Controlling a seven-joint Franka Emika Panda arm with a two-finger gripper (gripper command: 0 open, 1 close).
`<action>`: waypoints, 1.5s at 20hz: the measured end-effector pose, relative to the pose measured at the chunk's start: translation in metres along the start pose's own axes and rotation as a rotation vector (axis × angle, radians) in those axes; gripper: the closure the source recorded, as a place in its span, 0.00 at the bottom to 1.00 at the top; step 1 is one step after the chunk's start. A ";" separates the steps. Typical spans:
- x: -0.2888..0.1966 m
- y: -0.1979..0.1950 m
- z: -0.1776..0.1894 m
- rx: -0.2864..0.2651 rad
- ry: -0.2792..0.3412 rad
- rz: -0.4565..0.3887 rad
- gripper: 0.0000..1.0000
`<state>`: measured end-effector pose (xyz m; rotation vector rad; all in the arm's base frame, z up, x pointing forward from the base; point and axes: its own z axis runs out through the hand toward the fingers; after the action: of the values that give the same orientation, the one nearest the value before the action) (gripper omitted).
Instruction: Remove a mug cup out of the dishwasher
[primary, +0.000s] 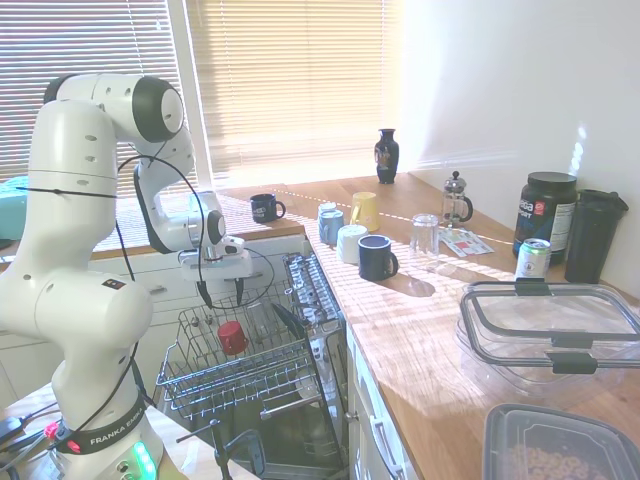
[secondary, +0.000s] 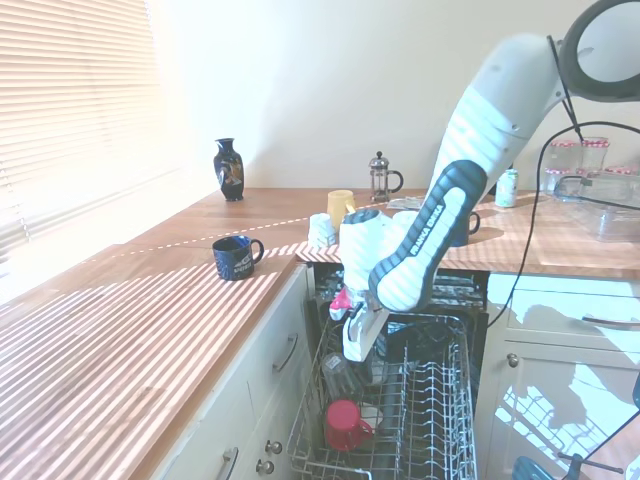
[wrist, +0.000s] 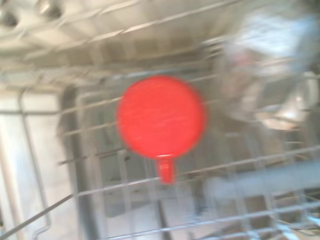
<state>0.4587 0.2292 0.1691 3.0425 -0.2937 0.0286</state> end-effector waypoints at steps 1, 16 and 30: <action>-0.004 -0.005 0.009 -0.003 -0.004 -0.014 0.00; -0.030 -0.049 0.116 -0.087 0.023 -0.153 0.00; -0.032 -0.061 0.147 -0.069 0.032 -0.147 1.00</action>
<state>0.4405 0.2822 0.0171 2.9828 -0.0674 0.0562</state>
